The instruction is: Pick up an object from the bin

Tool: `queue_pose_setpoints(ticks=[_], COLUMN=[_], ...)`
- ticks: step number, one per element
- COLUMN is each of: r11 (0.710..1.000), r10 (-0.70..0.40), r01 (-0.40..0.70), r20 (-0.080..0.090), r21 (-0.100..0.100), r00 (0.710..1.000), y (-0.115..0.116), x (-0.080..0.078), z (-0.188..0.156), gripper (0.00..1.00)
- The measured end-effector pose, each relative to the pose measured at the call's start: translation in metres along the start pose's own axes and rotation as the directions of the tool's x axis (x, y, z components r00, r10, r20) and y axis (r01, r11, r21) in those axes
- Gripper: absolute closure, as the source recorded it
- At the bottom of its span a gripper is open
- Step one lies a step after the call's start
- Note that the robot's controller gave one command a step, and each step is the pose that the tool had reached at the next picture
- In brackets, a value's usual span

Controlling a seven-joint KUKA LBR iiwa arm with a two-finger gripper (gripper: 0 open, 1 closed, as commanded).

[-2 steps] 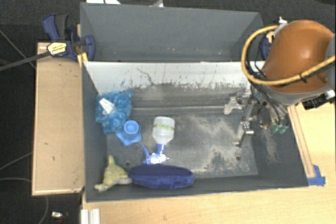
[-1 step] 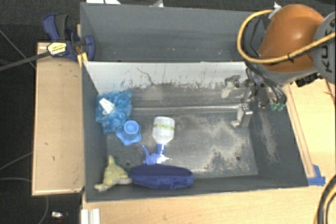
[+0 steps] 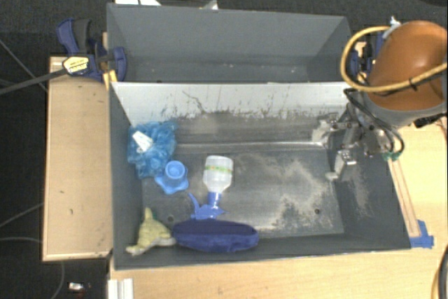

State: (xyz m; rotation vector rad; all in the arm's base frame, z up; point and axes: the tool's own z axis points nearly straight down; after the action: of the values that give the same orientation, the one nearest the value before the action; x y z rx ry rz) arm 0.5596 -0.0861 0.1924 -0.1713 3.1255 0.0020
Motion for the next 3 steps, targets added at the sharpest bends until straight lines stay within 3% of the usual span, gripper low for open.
queue_pose_setpoints(ticks=[1, 2, 3], r11=[0.990, 0.994, 0.989], r10=[-0.139, -0.112, -0.145], r01=[0.139, 0.112, 0.145], r20=[0.006, 0.001, 0.007], r21=[0.005, 0.003, 0.006], r00=[0.990, 0.994, 0.989], y=[-0.002, -0.035, -0.048], x=[-0.007, 0.012, 0.010], z=[0.047, 0.065, 0.083], gripper=[0.00, 0.00, 0.00])
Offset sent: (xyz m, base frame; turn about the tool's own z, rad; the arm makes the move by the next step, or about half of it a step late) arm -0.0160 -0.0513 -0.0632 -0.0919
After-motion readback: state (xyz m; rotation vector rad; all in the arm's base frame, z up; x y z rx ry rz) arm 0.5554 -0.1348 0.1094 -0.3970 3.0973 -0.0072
